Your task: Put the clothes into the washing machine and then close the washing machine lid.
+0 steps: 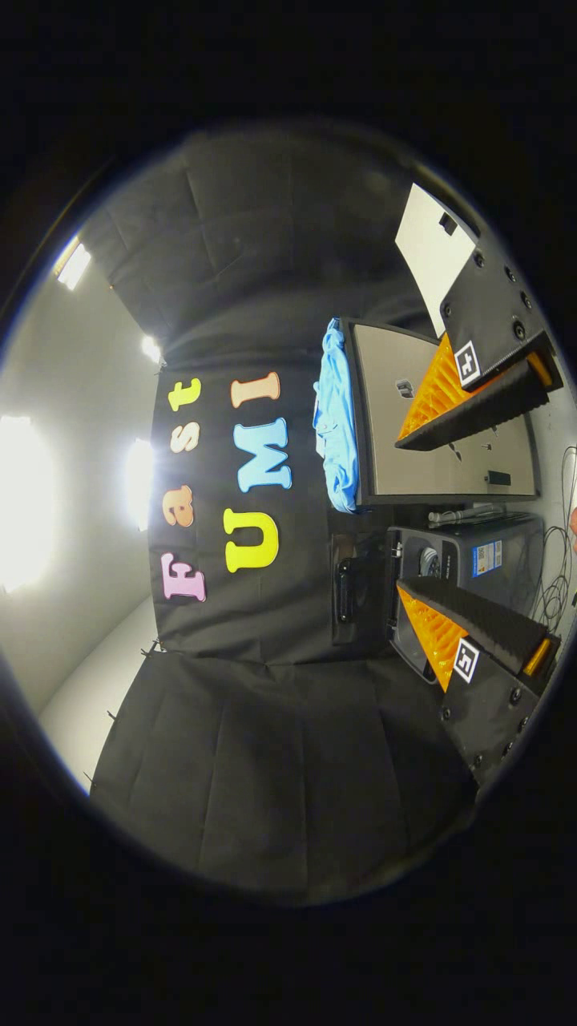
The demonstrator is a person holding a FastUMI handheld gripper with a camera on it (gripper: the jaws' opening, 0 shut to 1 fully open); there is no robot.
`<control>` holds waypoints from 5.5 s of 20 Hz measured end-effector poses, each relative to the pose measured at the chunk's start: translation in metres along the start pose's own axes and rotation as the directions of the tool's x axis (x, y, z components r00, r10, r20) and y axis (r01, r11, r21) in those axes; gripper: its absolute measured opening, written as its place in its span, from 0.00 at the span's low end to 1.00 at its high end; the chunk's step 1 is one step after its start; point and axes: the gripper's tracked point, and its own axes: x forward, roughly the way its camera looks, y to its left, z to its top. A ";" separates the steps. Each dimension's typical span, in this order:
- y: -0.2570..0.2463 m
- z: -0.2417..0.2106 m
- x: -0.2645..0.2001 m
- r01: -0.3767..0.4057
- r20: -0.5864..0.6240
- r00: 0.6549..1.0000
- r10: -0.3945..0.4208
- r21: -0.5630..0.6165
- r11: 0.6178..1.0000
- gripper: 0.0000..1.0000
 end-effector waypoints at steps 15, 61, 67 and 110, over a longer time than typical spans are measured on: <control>-0.039 0.043 0.023 0.001 -0.006 1.000 -0.001 -0.029 1.000 0.98; -0.195 0.020 0.429 0.354 -0.549 0.749 -0.371 -0.142 0.924 0.99; -0.198 -0.012 0.428 0.335 -0.665 0.663 -0.344 -0.148 0.931 0.98; -0.141 0.074 0.378 0.238 -0.456 0.854 -0.251 -0.087 0.967 0.01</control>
